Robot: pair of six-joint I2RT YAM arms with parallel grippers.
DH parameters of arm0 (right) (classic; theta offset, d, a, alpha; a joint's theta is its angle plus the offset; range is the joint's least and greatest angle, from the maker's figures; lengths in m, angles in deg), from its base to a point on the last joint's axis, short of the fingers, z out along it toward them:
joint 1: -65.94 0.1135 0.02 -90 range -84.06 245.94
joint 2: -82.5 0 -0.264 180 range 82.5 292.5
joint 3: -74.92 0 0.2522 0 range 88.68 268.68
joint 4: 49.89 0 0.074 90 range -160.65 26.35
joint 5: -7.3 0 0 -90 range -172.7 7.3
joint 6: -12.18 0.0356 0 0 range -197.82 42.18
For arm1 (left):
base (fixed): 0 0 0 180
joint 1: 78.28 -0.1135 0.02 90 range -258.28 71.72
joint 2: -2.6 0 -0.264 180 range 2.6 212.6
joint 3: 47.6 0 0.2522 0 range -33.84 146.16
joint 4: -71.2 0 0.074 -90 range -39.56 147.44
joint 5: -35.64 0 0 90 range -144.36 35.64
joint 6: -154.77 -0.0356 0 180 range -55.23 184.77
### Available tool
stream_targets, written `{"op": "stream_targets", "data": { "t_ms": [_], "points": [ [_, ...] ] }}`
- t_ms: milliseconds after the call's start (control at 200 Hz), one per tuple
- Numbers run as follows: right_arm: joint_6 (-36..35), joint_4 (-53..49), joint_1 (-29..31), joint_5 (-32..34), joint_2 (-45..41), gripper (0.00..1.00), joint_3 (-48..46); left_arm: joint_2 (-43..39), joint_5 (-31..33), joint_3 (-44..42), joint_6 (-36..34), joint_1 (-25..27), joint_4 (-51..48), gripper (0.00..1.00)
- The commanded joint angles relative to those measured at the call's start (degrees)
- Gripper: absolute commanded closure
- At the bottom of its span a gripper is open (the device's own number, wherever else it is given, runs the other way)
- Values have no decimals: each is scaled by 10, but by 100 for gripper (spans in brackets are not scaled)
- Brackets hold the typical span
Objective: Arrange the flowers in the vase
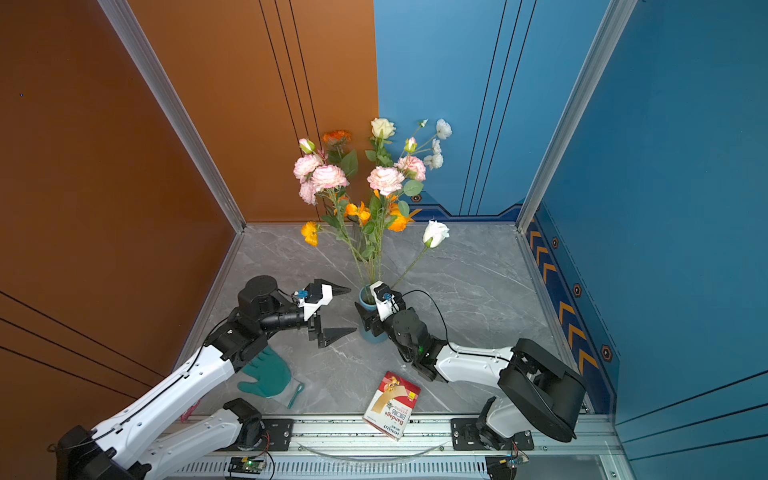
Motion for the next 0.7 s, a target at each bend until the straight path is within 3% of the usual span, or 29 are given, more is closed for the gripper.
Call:
{"op": "stream_targets", "data": {
  "t_ms": [0, 175, 380, 696],
  "points": [
    [-37, 44, -5, 15, -54, 48, 1, -9, -2, 13, 3, 4, 2, 2],
    [-26, 9, -33, 5, -126, 51, -2, -11, -3, 13, 3, 5, 2, 2],
    [-61, -50, -63, 27, -230, 53, -10, -12, 0, 12, 2, 5, 2, 2],
    [-70, -116, -154, 29, -368, 56, -24, -4, 1, 12, 2, 4, 2, 2]
  ]
}}
